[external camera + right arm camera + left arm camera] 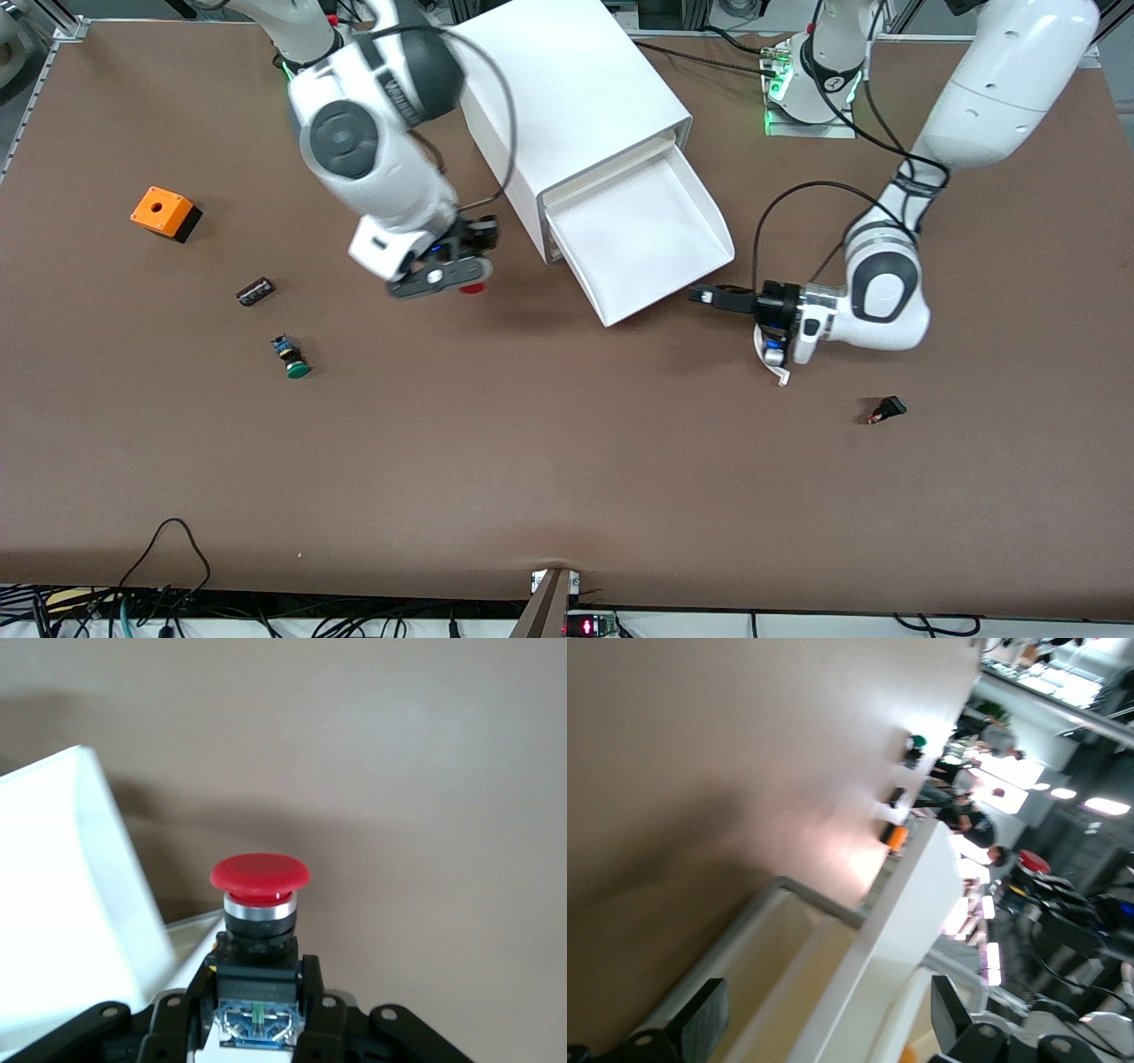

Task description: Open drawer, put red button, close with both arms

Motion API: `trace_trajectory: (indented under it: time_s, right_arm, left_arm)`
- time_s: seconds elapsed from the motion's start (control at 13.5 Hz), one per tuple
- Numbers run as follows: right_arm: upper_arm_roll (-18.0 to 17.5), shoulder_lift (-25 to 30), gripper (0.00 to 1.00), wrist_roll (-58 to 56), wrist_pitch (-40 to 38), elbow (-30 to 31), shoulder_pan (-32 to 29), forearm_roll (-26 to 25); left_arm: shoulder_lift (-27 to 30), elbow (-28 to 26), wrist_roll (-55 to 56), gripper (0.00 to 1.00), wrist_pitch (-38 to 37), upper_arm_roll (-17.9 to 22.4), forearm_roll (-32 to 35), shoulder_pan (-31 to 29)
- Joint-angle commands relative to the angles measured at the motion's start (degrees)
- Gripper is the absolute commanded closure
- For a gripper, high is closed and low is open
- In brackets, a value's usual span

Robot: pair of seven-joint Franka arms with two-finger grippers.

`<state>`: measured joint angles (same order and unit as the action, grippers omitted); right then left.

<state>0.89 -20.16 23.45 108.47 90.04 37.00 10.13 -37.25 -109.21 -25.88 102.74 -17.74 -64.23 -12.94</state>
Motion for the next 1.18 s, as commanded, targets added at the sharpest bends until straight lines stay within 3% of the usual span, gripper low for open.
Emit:
trace_trajectory:
  time_s: [0.0, 0.52, 0.74, 1.03, 1.11]
  right_arm:
    - [0.96, -3.91, 1.00, 9.48, -1.15, -5.56, 6.13, 0.15]
    - [1.13, -15.51, 1.00, 24.09, 1.74, -17.25, 17.04, -3.71]
    - [1.13, -17.36, 1.00, 25.51, 3.51, -17.35, 18.10, -4.33]
    - [1.13, -19.30, 1.00, 25.69, 3.51, -17.09, 18.81, -5.47]
    - [1.13, -19.30, 0.84, 25.69, 3.51, -17.00, 18.72, -5.47]
  left_arm:
    - [3.23, 2.24, 2.93, 0.00, -1.58, -0.19, 11.36, -4.88]
    - [8.59, 9.45, 3.55, 0.00, -2.90, -0.19, 36.95, -13.25]
    - [11.40, 11.39, 9.15, 0.00, -0.80, -1.06, 47.50, -12.55]
    - [13.61, 11.39, 24.52, 0.00, 4.04, -6.24, 61.57, -8.43]
    - [13.52, 11.30, 31.52, 0.00, 5.01, -6.69, 62.55, -7.20]
